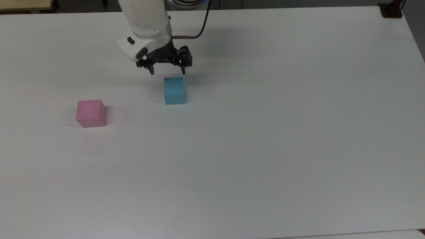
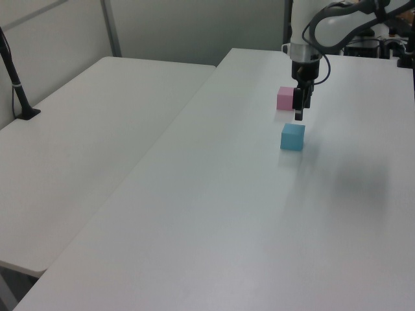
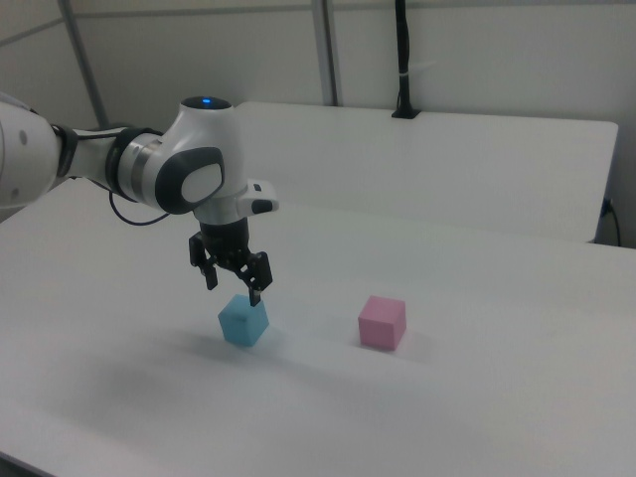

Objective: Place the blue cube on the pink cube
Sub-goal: 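Lower the gripper over the light-blue cube, then close the gripper on the light-blue cube and lift it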

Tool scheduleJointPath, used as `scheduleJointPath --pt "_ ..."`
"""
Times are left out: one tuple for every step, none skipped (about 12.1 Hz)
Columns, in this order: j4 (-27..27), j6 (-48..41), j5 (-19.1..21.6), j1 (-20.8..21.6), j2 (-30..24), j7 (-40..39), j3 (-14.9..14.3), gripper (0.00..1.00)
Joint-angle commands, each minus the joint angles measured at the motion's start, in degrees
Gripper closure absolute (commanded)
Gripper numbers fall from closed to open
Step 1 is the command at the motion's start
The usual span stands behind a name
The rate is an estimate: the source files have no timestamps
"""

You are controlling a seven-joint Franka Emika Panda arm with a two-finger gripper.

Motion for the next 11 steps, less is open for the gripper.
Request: scheduleJointPath --pt "-0.4 5.3 -2.2 2.3 2.9 4.8 -0.1 0.0" --pt "-0.4 6.2 -4.0 2.4 3.8 7.0 0.0 0.0" --pt "-0.4 6.3 -4.8 2.6 4.4 7.8 0.6 0.0" --pt "-0.4 6.7 -5.0 2.6 4.7 7.9 0.8 0.0" --pt "-0.4 6.9 -6.1 2.6 5.5 8.0 0.8 0.0" --pt "-0.4 7.1 -6.7 2.6 5.7 8.2 0.8 0.0" --pt "-0.4 7.0 -7.0 2.6 5.8 8.3 0.8 0.0" --pt "-0.4 7.1 -7.3 2.6 5.8 8.3 0.8 0.04" --pt "-0.4 7.1 -7.9 2.7 6.2 8.4 0.8 0.09" --pt "-0.4 7.2 -8.5 2.7 6.5 8.5 0.9 0.2" --pt "-0.1 7.2 -8.5 2.7 6.6 9.3 0.9 0.37"
